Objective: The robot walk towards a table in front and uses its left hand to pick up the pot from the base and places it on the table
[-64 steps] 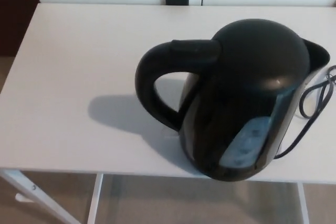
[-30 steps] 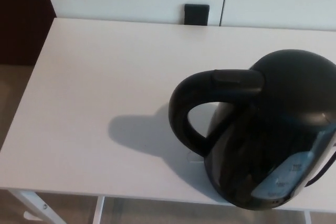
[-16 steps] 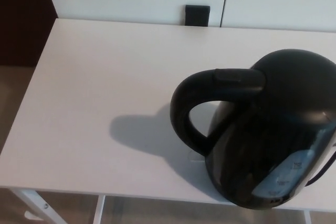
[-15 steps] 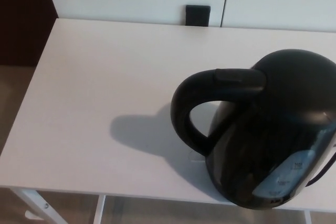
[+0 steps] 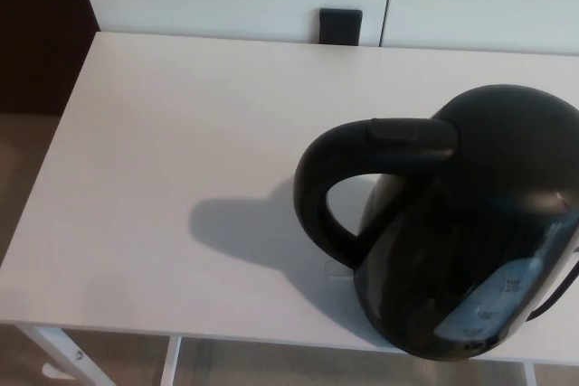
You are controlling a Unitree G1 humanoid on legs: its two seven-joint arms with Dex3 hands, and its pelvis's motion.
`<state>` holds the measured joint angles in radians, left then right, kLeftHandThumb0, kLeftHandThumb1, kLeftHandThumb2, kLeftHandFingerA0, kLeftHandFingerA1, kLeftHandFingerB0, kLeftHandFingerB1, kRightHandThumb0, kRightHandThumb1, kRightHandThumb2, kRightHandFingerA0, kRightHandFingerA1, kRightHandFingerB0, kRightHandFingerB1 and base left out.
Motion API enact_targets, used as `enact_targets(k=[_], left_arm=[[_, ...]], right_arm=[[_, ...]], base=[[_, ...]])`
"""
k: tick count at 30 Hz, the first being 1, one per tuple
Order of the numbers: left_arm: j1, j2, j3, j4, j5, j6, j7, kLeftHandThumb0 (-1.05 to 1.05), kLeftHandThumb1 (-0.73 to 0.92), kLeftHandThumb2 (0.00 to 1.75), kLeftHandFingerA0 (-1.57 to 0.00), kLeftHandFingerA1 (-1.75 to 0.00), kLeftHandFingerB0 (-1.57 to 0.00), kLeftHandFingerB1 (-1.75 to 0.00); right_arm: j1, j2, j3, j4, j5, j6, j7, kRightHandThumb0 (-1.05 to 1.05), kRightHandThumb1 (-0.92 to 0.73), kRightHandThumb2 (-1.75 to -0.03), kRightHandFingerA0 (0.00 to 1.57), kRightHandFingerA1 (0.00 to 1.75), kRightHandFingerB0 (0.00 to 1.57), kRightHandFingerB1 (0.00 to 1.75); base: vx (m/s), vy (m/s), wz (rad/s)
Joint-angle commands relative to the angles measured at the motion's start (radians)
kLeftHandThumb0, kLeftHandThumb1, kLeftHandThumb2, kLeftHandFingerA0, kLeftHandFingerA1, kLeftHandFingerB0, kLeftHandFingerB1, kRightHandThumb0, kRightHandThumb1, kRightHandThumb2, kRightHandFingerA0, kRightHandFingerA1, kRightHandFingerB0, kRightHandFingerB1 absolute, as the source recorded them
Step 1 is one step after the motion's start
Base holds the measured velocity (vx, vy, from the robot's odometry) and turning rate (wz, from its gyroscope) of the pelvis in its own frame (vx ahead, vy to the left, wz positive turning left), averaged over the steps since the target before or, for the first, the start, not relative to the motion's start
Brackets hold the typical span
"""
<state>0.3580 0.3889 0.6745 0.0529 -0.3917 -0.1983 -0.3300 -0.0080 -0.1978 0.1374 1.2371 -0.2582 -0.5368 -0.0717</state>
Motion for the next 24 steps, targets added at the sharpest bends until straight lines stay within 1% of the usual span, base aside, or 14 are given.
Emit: enact_targets(k=[1,2,3,7,8,9,10,12,14,15,17,18,21,24], left_arm=[[-0.127,0.026,-0.406,-0.595,-0.076,0.284,-0.012,-0.22,0.36,0.87,-0.02,-0.5,0.0,-0.47],[-0.142,0.025,-0.424,-0.599,-0.063,0.295,-0.007,-0.22,0.36,0.87,-0.02,-0.5,0.0,-0.47],[-0.225,0.017,-0.501,-0.584,-0.009,0.336,-0.004,-0.23,0.32,0.85,0.0,-0.48,0.0,-0.47],[-0.339,-0.002,-0.621,-0.542,0.118,0.364,0.001,-0.24,0.29,0.84,-0.02,-0.49,-0.01,-0.47],[-0.399,-0.023,-0.7,-0.512,0.196,0.384,0.002,-0.25,0.3,0.84,-0.01,-0.49,0.0,-0.47],[-0.429,-0.03,-0.737,-0.497,0.231,0.399,0.01,-0.26,0.28,0.84,-0.01,-0.49,0.0,-0.47],[-0.451,-0.039,-0.763,-0.488,0.25,0.416,0.016,-0.27,0.28,0.84,-0.01,-0.48,0.0,-0.47],[-0.479,-0.057,-0.8,-0.476,0.246,0.45,0.029,-0.25,0.3,0.84,-0.02,-0.49,0.0,-0.47],[-0.511,-0.072,-0.837,-0.461,0.259,0.482,0.046,-0.25,0.29,0.84,-0.02,-0.49,0.0,-0.47],[-0.535,-0.086,-0.871,-0.436,0.296,0.476,0.05,-0.26,0.28,0.83,-0.02,-0.49,0.0,-0.47],[-0.554,-0.096,-0.894,-0.425,0.317,0.483,0.064,-0.26,0.28,0.83,-0.01,-0.48,0.0,-0.47],[-0.568,-0.109,-0.918,-0.415,0.342,0.488,0.081,-0.26,0.27,0.83,-0.02,-0.49,0.0,-0.47],[-0.584,-0.117,-0.945,-0.412,0.349,0.513,0.093,-0.26,0.28,0.83,-0.02,-0.49,0.0,-0.47],[-0.597,-0.149,-0.984,-0.399,0.366,0.529,0.113,-0.25,0.27,0.83,-0.02,-0.49,0.0,-0.47]], right_arm=[[-0.023,-0.007,0.0,0.001,-0.006,0.03,-0.012,-0.48,-0.53,-0.57,0.89,0.47,0.6,0.39],[-0.024,-0.007,-0.001,0.0,-0.004,0.03,-0.009,-0.48,-0.53,-0.57,0.89,0.47,0.6,0.39],[-0.024,-0.007,0.002,-0.003,-0.007,0.026,-0.009,-0.48,-0.53,-0.58,0.89,0.47,0.59,0.38],[-0.025,0.004,0.004,-0.003,-0.009,0.027,-0.01,-0.49,-0.54,-0.56,0.87,0.45,0.6,0.37],[-0.021,0.004,0.003,-0.005,-0.009,0.011,-0.011,-0.53,-0.45,-0.79,0.77,0.59,0.53,0.52],[-0.022,0.006,-0.001,-0.003,-0.004,0.008,-0.003,-0.53,-0.44,-0.78,0.78,0.59,0.53,0.51],[-0.021,0.005,0.0,-0.003,-0.005,0.005,-0.004,-0.47,-0.53,-0.57,0.87,0.46,0.58,0.38],[-0.019,0.004,0.006,-0.007,-0.012,0.006,-0.005,-0.49,-0.54,-0.58,0.87,0.47,0.56,0.38],[-0.017,0.004,0.0,-0.008,-0.005,-0.004,-0.002,-0.47,-0.53,-0.57,0.86,0.46,0.57,0.38],[-0.017,0.002,0.004,-0.008,-0.01,0.001,-0.007,-0.55,-0.45,-0.79,0.74,0.58,0.51,0.51],[-0.027,0.002,0.011,-0.007,-0.02,0.011,-0.013,-0.55,-0.45,-0.8,0.71,0.57,0.5,0.51],[-0.031,0.006,0.005,-0.007,-0.01,0.022,0.0,-0.56,-0.46,-0.8,0.72,0.57,0.51,0.51],[-0.033,0.01,0.013,-0.007,-0.02,0.025,-0.011,-0.56,-0.46,-0.8,0.72,0.57,0.51,0.51],[-0.033,0.011,0.018,-0.008,-0.025,0.027,-0.016,-0.56,-0.46,-0.8,0.75,0.59,0.52,0.51]], base=[[0.0,0.0,0.0],[0.0,0.0,0.0],[0.0,0.0,0.0],[-0.04,-0.026,0.01],[-0.08,-0.052,0.02],[-0.08,-0.053,0.01],[0.0,0.0,0.0],[0.0,0.0,0.0],[0.0,0.0,0.0],[0.0,0.0,0.0],[0.0,0.0,0.0],[0.0,0.0,0.0],[0.0,0.0,0.0],[0.0,0.0,0.0]])
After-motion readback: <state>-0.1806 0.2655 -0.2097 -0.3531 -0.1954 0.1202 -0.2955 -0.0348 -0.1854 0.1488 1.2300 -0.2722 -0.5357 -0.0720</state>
